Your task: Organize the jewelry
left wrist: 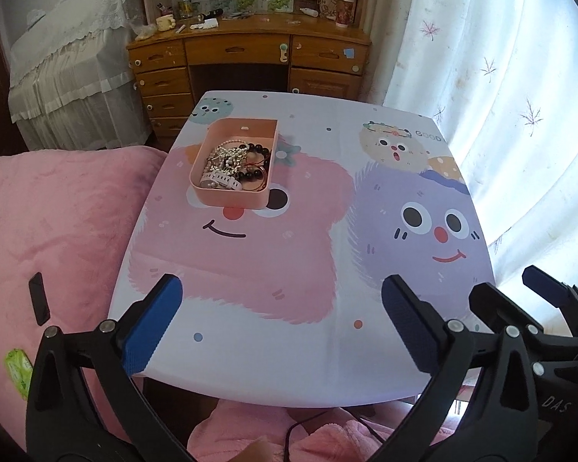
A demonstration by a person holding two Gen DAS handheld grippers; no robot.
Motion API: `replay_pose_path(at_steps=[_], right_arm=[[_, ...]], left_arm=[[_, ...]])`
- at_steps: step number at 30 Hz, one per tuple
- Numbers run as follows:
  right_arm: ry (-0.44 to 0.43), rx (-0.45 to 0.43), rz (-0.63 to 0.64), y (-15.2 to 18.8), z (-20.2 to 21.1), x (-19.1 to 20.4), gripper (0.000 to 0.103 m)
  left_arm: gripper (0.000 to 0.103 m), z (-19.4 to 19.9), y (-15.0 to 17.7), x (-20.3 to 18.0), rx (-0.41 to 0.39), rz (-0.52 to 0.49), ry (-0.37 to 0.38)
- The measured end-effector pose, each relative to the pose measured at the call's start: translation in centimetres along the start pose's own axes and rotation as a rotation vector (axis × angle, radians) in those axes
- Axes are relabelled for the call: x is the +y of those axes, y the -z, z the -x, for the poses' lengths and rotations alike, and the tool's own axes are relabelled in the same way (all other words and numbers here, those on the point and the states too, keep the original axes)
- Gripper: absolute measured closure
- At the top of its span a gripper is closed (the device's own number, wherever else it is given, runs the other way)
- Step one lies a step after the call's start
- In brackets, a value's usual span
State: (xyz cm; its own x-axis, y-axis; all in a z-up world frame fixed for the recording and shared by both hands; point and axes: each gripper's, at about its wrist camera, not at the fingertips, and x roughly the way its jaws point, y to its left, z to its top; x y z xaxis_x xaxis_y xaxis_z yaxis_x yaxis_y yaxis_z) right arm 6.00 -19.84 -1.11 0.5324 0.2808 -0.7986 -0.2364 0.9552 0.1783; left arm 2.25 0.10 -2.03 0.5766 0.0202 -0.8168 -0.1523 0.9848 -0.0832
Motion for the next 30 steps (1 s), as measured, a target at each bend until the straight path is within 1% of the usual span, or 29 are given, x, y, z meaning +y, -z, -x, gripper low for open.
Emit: replay_pose_path(at_steps=[1,6,30], right_arm=[[0.002,-0.004,-0.001,-0.1,-0.5,-0.1,0.000],[0.011,-0.027,0.006,-0.4,-0.2,-0.4,0.000],[0.010,-0.018,0.004,-1.3,-1.4,-0.2,0.000]], left_arm=[[0.000,0.1,0.0,-0.1,-0.005,-0.004,-0.007],[0.000,0.0,-0.1,-0.4,-0.004,-0.011,-0.011],[0.000,-0.9,-1.8,-1.0,-0.009,-0.019,-0.034]])
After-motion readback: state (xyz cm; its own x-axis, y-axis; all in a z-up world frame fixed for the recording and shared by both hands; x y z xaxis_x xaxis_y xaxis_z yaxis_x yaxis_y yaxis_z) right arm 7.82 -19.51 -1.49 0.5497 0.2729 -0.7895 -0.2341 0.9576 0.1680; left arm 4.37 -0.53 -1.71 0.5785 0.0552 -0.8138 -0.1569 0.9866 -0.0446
